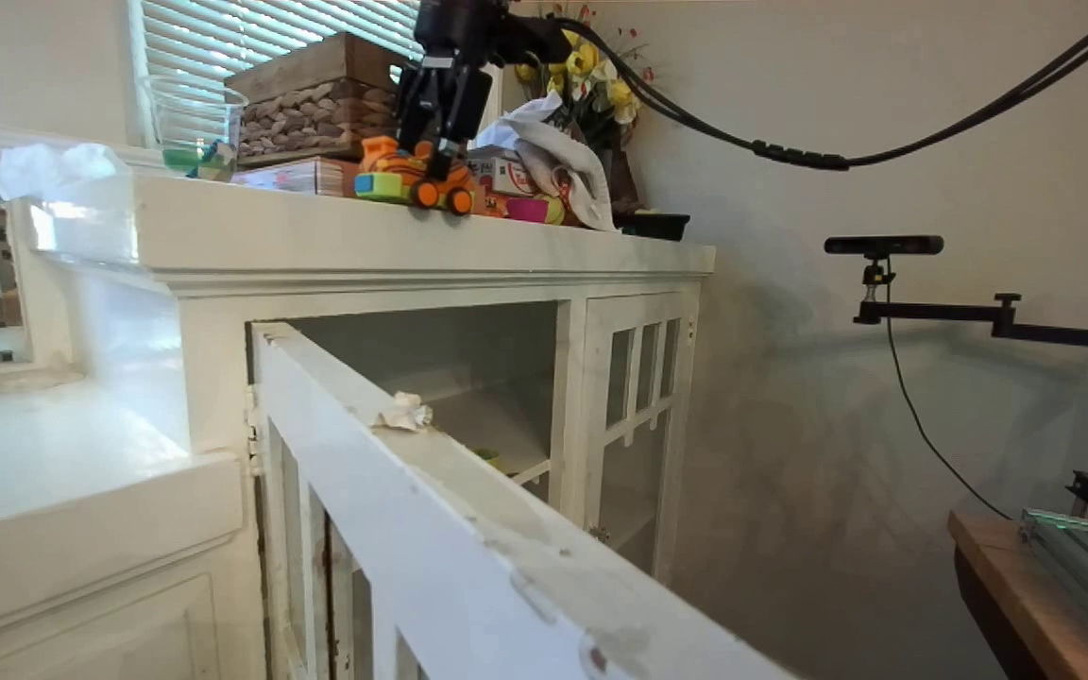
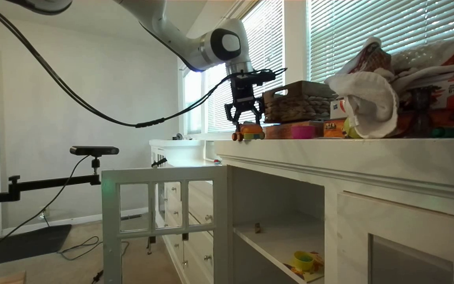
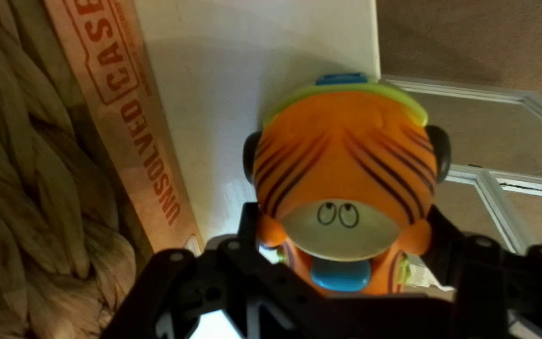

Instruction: Move the orange toy car to the right

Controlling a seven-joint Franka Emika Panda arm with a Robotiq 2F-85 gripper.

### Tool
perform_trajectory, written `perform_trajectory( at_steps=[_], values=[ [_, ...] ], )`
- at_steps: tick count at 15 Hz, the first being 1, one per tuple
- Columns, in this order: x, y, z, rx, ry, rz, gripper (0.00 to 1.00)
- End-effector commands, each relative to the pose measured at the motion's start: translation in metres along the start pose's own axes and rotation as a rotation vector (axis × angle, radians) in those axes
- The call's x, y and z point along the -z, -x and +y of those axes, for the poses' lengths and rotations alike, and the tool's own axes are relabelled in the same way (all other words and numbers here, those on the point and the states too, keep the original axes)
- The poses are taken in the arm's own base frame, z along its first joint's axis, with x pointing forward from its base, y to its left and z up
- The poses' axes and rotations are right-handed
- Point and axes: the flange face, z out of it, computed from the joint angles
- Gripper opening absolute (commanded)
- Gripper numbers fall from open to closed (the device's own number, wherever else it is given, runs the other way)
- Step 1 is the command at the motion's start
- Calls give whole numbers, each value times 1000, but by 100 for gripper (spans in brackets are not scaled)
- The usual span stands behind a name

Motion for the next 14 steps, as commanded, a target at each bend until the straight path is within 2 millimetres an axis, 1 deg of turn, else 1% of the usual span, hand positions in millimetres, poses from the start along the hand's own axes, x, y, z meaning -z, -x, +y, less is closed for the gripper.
perform_trajectory(
  at_steps=[1,5,8,14],
  values=[
    [-5,4,4,-17,3,5,55],
    [-1,3,6,-10,-16,11,55],
    [7,3,7,-3,-21,16,55],
    [19,3,15,5,-1,24,55]
  ],
)
